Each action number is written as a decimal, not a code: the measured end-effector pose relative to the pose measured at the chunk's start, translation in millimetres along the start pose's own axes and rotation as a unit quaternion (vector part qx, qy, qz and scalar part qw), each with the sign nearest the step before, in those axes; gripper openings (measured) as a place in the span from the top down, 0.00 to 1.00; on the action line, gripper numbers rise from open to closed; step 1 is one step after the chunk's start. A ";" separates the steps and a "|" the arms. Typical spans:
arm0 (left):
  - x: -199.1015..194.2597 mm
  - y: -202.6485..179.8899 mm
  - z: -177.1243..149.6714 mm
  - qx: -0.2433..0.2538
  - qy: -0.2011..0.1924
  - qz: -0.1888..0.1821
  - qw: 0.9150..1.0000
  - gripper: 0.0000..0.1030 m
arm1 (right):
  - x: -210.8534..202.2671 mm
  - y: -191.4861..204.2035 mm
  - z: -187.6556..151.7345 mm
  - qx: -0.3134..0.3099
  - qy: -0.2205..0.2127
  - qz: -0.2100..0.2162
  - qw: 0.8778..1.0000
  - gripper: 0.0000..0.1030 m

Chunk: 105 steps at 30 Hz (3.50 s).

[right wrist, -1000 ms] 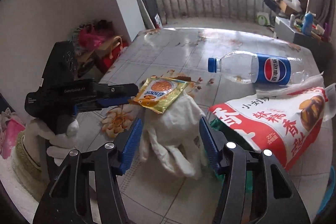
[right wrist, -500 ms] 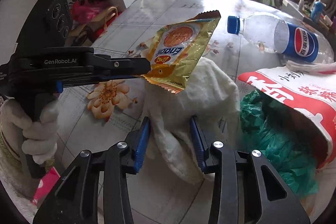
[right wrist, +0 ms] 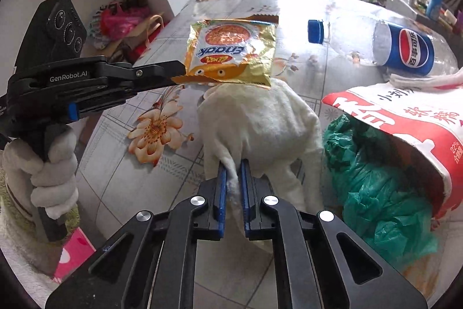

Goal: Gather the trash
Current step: 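Grasp the Enaak snack packet with the left gripper while the right gripper grasps the white glove, then carry the packet and glove to the blue basket and release both, then return both tools to the table and close the left gripper on the gold packet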

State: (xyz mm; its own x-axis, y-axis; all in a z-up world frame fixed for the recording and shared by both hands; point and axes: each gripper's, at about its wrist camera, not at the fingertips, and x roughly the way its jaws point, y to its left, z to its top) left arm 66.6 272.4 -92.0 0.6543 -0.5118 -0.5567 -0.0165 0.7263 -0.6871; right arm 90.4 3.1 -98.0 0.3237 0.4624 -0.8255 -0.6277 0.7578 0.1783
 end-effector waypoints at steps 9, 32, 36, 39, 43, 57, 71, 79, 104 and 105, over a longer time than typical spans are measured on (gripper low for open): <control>-54.1 -9.8 15.4 0.018 -0.068 0.021 0.997 1.00 | -36.3 -3.3 6.2 0.025 -0.057 0.037 0.997 0.94; -17.6 -206.4 32.4 0.198 -0.048 -0.083 0.975 1.00 | -252.1 -124.2 -41.5 0.187 -0.345 0.022 0.919 0.94; 43.7 -286.6 15.3 0.259 0.010 -0.123 0.958 1.00 | -291.0 -163.3 -85.6 0.237 -0.362 -0.067 0.899 0.94; 96.3 -347.2 -7.8 0.306 0.059 -0.142 0.940 1.00 | -310.1 -194.6 -121.2 0.283 -0.364 -0.117 0.880 0.94; 172.6 -412.9 -49.7 0.364 0.119 -0.137 0.913 1.00 | -318.8 -244.8 -168.2 0.362 -0.363 -0.132 0.848 0.94; 470.6 -481.9 -188.0 0.431 0.302 0.029 0.850 1.00 | -236.5 -444.1 -279.1 0.590 -0.306 -0.055 0.745 0.94; 583.1 -464.5 -231.4 0.400 0.346 0.088 0.844 0.51 | -124.6 -549.1 -340.1 0.706 -0.169 -0.079 0.683 0.55; 532.8 -486.5 -197.8 0.380 0.290 0.052 0.877 0.45 | -163.3 -505.8 -323.9 0.661 -0.210 -0.127 0.709 0.55; 91.0 -338.1 -47.0 0.307 -0.089 -0.072 0.945 0.05 | -269.4 -208.1 -152.5 0.248 -0.346 -0.367 0.827 0.07; 74.8 -323.1 -39.9 0.292 -0.106 -0.052 0.949 0.05 | -267.0 -201.4 -147.1 0.234 -0.347 -0.364 0.832 0.07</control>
State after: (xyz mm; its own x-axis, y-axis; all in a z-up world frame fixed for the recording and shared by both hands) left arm 90.7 -18.9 69.7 0.7679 -0.5363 -0.3503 0.4384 0.8387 -0.3230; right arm 26.2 -340.6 7.7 0.9303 -0.1666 -0.3267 0.2061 0.9744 0.0900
